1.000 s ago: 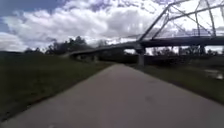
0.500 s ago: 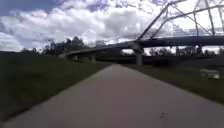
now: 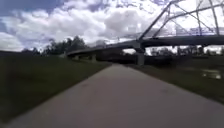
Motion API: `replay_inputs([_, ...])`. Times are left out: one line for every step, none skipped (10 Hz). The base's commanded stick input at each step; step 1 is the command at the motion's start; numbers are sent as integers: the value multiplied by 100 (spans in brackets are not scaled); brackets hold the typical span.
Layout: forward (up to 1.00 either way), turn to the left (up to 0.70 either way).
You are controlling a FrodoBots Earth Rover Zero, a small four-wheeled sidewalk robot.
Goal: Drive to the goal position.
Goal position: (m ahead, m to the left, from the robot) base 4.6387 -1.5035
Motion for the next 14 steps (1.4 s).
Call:
replay_inputs([100,0])
replay_inputs([100,0])
replay_inputs([100,0])
replay_inputs([100,0])
replay_inputs([100,0])
replay_inputs([100,-2])
replay_inputs([100,-3])
replay_inputs([100,-4])
replay_inputs([100,-6])
replay_inputs([100,-16])
replay_inputs([100,-13])
replay_inputs([100,-3])
replay_inputs([100,-1])
replay_inputs([100,0])
